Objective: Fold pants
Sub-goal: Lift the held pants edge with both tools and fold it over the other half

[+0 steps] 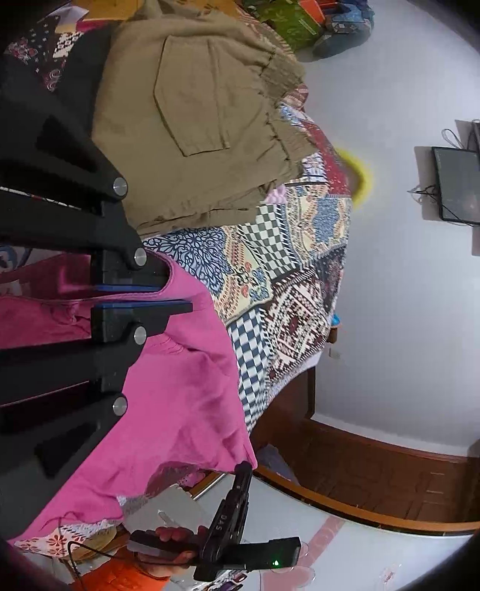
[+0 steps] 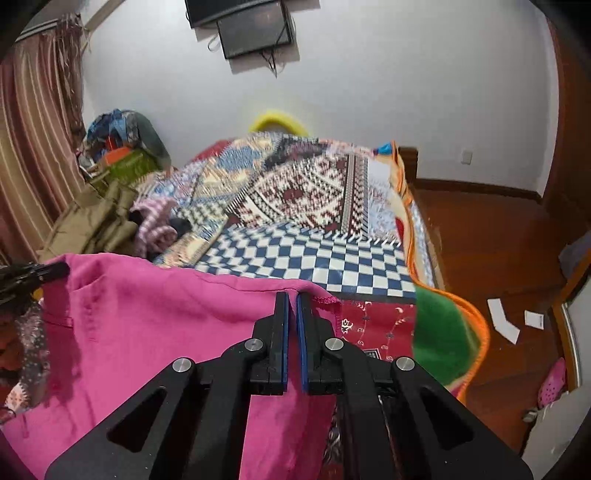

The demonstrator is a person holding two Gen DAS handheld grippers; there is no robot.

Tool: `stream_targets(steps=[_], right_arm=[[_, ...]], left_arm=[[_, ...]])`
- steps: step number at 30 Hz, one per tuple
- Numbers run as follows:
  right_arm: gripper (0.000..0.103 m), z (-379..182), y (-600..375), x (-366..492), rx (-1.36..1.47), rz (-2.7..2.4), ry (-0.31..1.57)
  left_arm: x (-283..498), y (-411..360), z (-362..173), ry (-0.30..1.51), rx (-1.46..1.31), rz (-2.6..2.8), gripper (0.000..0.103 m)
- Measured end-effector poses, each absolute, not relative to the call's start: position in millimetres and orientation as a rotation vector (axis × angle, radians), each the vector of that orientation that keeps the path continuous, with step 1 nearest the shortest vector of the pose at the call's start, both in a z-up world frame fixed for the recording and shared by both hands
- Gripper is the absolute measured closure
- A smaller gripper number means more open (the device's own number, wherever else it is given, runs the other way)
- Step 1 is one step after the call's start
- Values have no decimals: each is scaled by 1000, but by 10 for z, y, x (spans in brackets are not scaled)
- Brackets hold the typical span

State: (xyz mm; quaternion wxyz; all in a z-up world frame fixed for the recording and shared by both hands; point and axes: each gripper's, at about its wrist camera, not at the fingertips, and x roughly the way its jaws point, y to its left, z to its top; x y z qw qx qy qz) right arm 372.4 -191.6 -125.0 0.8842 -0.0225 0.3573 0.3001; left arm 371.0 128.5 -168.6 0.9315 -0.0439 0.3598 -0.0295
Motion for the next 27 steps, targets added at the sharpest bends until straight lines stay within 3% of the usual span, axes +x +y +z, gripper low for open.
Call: stream_targets(steps=[12, 27], right_arm=[[99, -644, -2061, 3119, -15, 645, 631], [99, -378, -2201, 2130, 6, 673, 605]], left_arm=[[3168, 1109, -1074, 658, -68, -84, 100], [2298, 976, -859, 649, -37, -114, 100]])
